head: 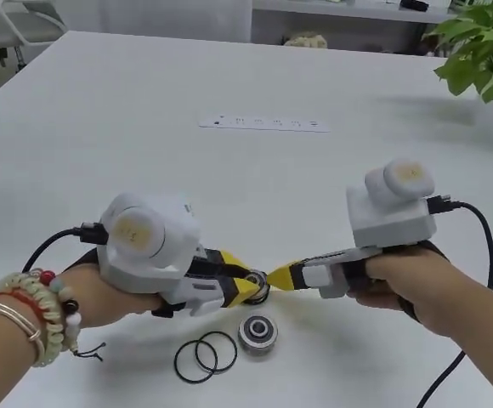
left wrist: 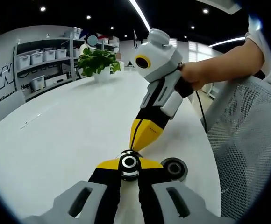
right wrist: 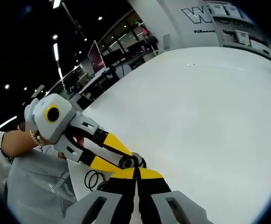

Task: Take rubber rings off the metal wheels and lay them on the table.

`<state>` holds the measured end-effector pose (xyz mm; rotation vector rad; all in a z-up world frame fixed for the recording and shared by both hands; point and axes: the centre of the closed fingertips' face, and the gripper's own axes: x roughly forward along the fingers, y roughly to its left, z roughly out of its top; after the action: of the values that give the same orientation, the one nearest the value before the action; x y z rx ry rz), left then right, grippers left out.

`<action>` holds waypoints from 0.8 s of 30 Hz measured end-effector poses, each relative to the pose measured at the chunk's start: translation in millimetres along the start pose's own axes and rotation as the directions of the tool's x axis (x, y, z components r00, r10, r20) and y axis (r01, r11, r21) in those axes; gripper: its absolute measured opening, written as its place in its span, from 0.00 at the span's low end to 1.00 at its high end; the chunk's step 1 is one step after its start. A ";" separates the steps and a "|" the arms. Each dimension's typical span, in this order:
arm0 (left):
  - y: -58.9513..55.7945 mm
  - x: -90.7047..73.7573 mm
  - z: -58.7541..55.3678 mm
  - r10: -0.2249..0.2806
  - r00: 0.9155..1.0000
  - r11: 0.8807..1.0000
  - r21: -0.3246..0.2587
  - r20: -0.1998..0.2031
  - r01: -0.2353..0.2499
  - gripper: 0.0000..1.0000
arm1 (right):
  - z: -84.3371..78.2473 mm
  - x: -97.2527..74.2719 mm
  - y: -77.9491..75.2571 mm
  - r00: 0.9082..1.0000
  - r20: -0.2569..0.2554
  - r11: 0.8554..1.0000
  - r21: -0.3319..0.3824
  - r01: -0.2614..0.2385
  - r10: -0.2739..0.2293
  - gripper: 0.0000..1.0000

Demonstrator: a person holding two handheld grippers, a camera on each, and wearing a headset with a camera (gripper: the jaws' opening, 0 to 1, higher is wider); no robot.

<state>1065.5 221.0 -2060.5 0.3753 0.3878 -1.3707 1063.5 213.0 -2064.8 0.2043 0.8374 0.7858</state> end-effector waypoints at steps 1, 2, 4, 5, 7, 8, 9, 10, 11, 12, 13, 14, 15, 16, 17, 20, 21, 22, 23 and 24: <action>0.0 0.0 0.0 0.000 1.000 1.000 0.000 0.000 0.000 0.08 | 0.2 0.0 0.3 1.000 0.000 1.000 0.001 -0.002 0.002 0.00; 0.0 0.1 0.0 0.000 1.000 1.000 -0.001 0.001 0.000 0.08 | 0.6 -0.1 1.7 1.000 0.000 1.000 0.002 -0.003 0.003 0.00; -0.1 0.1 0.0 0.000 1.000 1.000 -0.001 0.001 0.000 0.08 | 0.7 0.0 2.7 1.000 -0.001 1.000 0.000 -0.005 0.005 0.00; -0.2 0.1 0.0 0.000 1.000 1.000 -0.001 0.002 0.000 0.08 | 0.9 0.1 3.1 1.000 -0.001 1.000 -0.002 -0.007 0.007 0.00; -0.3 0.1 0.1 0.000 1.000 1.000 -0.001 0.002 0.000 0.08 | 1.2 0.1 3.7 1.000 -0.001 1.000 -0.003 -0.009 0.009 0.00; -0.4 0.0 0.1 -0.001 1.000 1.000 -0.001 0.003 0.001 0.08 | 1.4 0.2 4.0 1.000 -0.001 1.000 -0.004 -0.009 0.009 0.00; -0.5 0.0 0.1 -0.001 1.000 1.000 -0.001 0.003 0.001 0.08 | 1.6 0.2 4.4 1.000 -0.001 1.000 -0.005 -0.010 0.010 0.00; -0.8 0.0 0.2 -0.002 1.000 1.000 0.000 0.003 0.002 0.08 | 1.6 0.4 5.1 1.000 -0.001 1.000 -0.008 -0.013 0.013 0.00; -1.0 -0.1 0.2 -0.002 1.000 1.000 0.000 0.003 0.002 0.08 | 1.6 0.3 5.4 1.000 -0.002 1.000 -0.009 -0.013 0.013 0.00; -1.1 -0.1 0.3 -0.003 1.000 1.000 0.000 0.003 0.003 0.08 | 1.7 0.2 5.7 1.000 -0.002 1.000 -0.010 -0.014 0.014 0.00; -1.2 -0.1 0.2 -0.003 1.000 1.000 0.001 0.003 0.003 0.08 | 1.9 0.2 6.1 1.000 -0.001 1.000 -0.011 -0.014 0.014 0.00; -1.3 -0.1 0.2 -0.003 1.000 1.000 0.001 0.003 0.003 0.08 | 2.1 0.2 6.6 1.000 -0.001 1.000 -0.012 -0.016 0.016 0.00; -1.4 -0.2 0.2 -0.003 1.000 1.000 0.001 0.003 0.003 0.08 | 2.2 0.3 7.1 1.000 0.001 1.000 -0.009 -0.019 0.019 0.00; -1.6 -0.2 0.2 -0.004 1.000 1.000 0.001 0.003 0.004 0.08 | 2.2 0.5 7.8 1.000 0.006 1.000 -0.004 -0.024 0.024 0.00; -1.7 -0.2 0.2 -0.005 1.000 1.000 0.001 0.003 0.005 0.08 | 2.4 0.6 8.2 1.000 0.008 1.000 0.001 -0.027 0.027 0.00; -2.0 -0.2 0.1 -0.004 1.000 1.000 0.001 0.003 0.004 0.08 | 2.3 0.9 8.5 1.000 0.009 1.000 0.005 -0.027 0.027 0.00; -2.0 -0.1 0.1 -0.004 1.000 1.000 0.001 0.003 0.004 0.08 | 2.4 1.1 8.9 1.000 0.010 1.000 0.003 -0.029 0.029 0.00; -2.1 -0.1 0.2 -0.004 1.000 1.000 0.001 0.003 0.004 0.08 | 2.5 1.2 9.2 0.999 0.011 1.000 0.003 -0.030 0.030 0.00; -2.1 0.1 0.2 -0.004 1.000 1.000 0.001 0.004 0.004 0.08 | 4.2 1.4 12.1 0.999 0.020 0.999 0.007 -0.045 0.045 0.00; -2.1 0.2 0.3 -0.003 1.000 1.000 0.001 0.004 0.003 0.08 | 5.2 1.3 16.0 0.998 0.023 0.998 0.004 -0.067 0.067 0.00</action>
<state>1063.4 220.4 -2060.4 0.3728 0.3851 -1.3746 1059.1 225.9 -2054.8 0.2466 0.8144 0.8425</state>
